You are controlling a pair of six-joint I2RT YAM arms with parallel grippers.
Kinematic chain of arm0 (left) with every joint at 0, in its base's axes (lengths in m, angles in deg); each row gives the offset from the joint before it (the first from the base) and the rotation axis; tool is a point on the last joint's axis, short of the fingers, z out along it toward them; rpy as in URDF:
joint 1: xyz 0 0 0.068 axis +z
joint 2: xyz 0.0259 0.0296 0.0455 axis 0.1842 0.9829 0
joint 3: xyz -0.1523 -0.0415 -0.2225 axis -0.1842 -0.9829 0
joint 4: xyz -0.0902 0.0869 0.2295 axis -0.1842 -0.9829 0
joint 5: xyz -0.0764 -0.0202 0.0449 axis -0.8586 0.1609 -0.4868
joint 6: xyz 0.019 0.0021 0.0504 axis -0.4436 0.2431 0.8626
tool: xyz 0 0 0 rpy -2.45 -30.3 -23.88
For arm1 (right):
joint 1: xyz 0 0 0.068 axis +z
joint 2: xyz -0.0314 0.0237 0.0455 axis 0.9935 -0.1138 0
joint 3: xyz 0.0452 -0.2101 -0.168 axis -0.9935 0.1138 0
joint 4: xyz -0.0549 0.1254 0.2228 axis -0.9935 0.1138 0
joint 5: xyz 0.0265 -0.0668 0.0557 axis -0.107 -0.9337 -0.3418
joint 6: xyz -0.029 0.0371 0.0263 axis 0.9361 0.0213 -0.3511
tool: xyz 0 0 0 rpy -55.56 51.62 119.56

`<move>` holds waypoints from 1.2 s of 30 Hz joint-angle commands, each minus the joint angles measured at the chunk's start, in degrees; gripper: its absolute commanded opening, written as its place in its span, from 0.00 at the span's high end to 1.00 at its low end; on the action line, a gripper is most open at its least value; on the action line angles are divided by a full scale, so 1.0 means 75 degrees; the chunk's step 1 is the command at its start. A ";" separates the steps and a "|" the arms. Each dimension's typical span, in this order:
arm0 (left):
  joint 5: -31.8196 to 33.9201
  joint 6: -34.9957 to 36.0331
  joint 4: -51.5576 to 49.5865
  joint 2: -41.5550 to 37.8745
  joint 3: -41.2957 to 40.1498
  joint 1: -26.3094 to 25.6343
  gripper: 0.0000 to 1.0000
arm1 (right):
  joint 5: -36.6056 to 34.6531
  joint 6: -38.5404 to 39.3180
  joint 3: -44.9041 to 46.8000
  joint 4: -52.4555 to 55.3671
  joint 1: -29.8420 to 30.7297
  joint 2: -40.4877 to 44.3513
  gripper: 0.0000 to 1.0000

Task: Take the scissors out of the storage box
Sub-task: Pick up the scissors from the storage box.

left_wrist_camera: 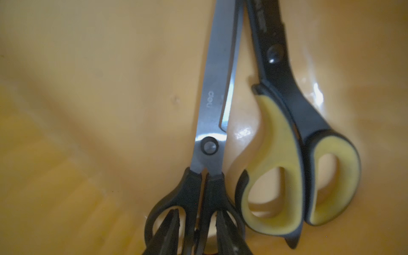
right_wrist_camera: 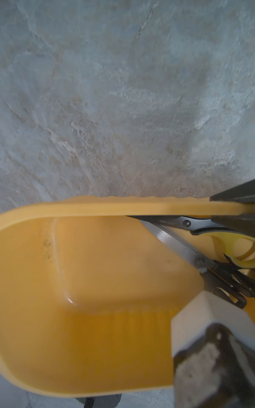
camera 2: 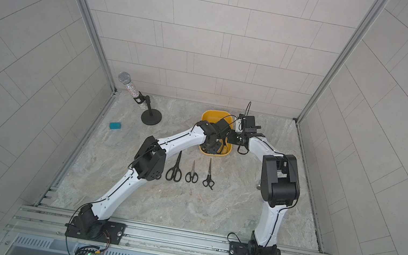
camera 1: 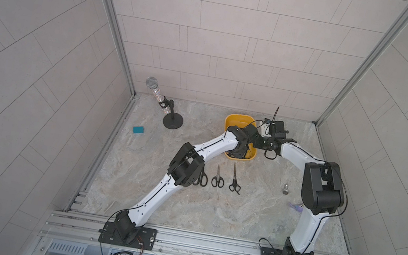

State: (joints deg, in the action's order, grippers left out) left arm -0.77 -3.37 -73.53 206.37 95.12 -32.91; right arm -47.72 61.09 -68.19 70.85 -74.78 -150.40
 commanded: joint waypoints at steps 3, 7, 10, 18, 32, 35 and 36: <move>0.0086 0.0195 -0.0181 0.0317 0.0187 0.0078 0.68 | 0.0413 -0.0194 -0.0232 -0.0333 0.0025 0.0278 1.00; -0.0445 0.0178 -0.0188 0.0445 0.0165 0.0216 0.76 | 0.0493 -0.0271 -0.0175 -0.0437 0.0016 0.0263 1.00; -0.0620 0.0111 -0.0131 0.0464 0.0186 0.0260 0.81 | 0.0499 -0.0301 -0.0183 -0.0478 0.0014 0.0251 1.00; -0.0750 0.0092 0.0098 0.0536 0.0198 0.0337 0.99 | 0.0363 -0.0339 -0.0267 -0.0449 0.0016 0.0228 1.00; -0.0968 -0.0181 -0.0052 -0.0269 0.0934 0.0469 1.00 | -0.0722 -0.0703 -0.0507 0.0020 0.0015 -0.0030 1.00; -0.0914 -0.0199 -0.0104 -0.0486 0.0979 0.0463 1.00 | -0.1025 -0.0793 -0.0661 0.0238 0.0019 -0.0119 1.00; -0.0893 -0.0214 -0.0120 -0.0555 0.0979 0.0467 1.00 | -0.1082 -0.0795 -0.0776 0.0406 0.0009 -0.0189 1.00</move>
State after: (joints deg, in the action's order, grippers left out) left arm -7.88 -4.13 -73.29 206.70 100.68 -29.74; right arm -52.88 56.70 -71.56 72.38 -74.76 -150.57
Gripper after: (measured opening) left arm 0.206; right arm 0.108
